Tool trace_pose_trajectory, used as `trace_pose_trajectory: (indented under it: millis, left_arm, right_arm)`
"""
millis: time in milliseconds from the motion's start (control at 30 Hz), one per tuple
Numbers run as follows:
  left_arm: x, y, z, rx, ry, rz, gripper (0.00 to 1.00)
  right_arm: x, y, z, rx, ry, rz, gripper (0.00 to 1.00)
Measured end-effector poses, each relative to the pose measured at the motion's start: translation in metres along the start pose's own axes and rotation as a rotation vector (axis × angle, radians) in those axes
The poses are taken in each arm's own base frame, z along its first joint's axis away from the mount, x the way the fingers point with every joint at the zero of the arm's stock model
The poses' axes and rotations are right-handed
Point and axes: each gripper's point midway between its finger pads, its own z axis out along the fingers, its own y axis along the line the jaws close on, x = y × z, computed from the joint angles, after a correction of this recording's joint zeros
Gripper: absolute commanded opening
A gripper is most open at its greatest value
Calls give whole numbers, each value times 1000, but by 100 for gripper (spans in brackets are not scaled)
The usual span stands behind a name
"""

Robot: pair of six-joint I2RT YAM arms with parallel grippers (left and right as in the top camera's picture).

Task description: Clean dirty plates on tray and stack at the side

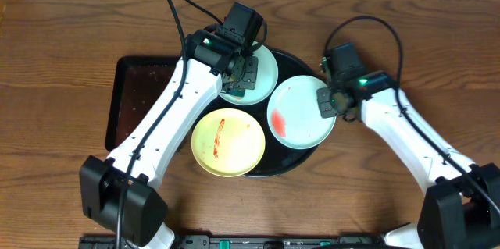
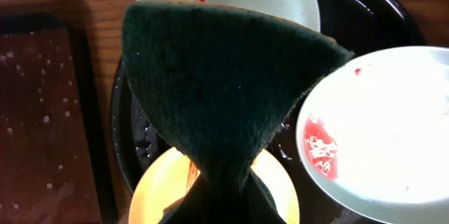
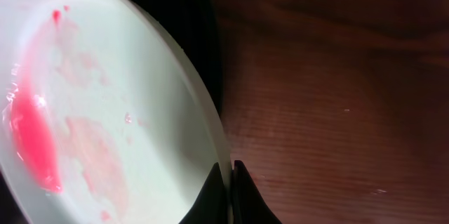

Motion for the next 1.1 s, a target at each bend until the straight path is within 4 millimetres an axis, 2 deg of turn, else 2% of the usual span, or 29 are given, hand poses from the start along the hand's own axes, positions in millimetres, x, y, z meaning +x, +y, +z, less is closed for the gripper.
trace_pose_trajectory:
  millis: [167,367,467,533,567,700,767,900,1100]
  left_arm:
    - [0,-1,0,7,2,0,8]
    - [0,-1,0,7,3,0,7]
    - [0,-1,0,7,2,0,8]
    - [0,-1,0,7,2,0,8]
    - [0,-1,0,7,3,0,7]
    - [0,-1,0,8,2,0,7]
    - [0,-1,0,7,2,0,7]
    - [0,-1,0,7,2,0,7]
    - [0,-1,0,8,2,0,7]
  right_arm:
    - [-14,5,-19,118,-53,-76,1]
    - [-30,-10,-53,289,-143,-87,1]
    - [-35,-17,-79,358,-220,-71,1]
    - [-40,-19,-105,388,-304,-54,1]
    - [-40,-19,-109,390,-317,-51,1]
    - [-47,-20,-150,430,-449,-23,1]
    - [-49,-21,-164,453,-494,-15,1]
    - [-49,-24,-171,498,-516,-14,1]
    - [-51,-25,-164,534,-509,-5,1]
